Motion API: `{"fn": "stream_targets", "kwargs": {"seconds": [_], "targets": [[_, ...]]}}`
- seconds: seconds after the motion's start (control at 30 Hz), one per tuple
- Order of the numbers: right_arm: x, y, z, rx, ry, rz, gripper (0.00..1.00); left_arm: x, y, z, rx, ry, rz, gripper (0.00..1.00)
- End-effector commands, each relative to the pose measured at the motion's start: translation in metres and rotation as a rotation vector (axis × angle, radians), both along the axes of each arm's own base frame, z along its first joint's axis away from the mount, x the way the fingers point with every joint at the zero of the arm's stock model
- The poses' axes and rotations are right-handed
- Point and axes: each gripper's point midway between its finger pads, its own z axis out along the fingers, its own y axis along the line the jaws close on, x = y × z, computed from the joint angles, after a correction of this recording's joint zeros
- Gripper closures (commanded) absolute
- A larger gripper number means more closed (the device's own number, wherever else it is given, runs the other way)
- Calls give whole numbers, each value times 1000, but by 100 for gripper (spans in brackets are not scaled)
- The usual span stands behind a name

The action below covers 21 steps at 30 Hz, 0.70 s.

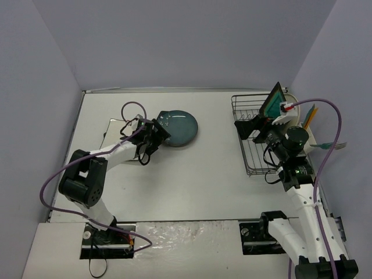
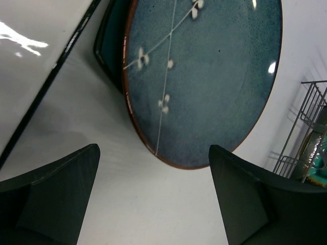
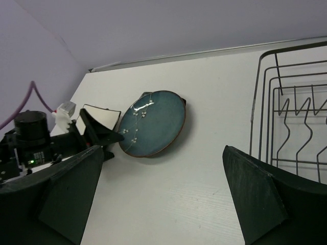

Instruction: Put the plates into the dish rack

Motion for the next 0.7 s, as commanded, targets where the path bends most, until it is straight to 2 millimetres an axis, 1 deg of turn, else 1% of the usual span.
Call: {"fn": "stream_targets", "kwargs": {"seconds": [0.0,0.13,0.23,0.5,0.57,0.67], "targets": [[-9,10,30,20,-107,47,0,33,-32,38,-122,-97,18,18],[-11,12,27,19,-101,60,0,36,-42,32,-134,-85,18,23],[-13,12,24,17,-98,61,0,39,-46,23,-147,-65,20,26],[-14,12,15,12,-83,60,0,38,-44,13,-151,-51,41,38],[-15,12,13,11,-80,62,0,37,-44,11,-154,-46,43,39],[-15,11,9,6,-75,62,0,37,-45,8,-170,-45,51,43]]}}
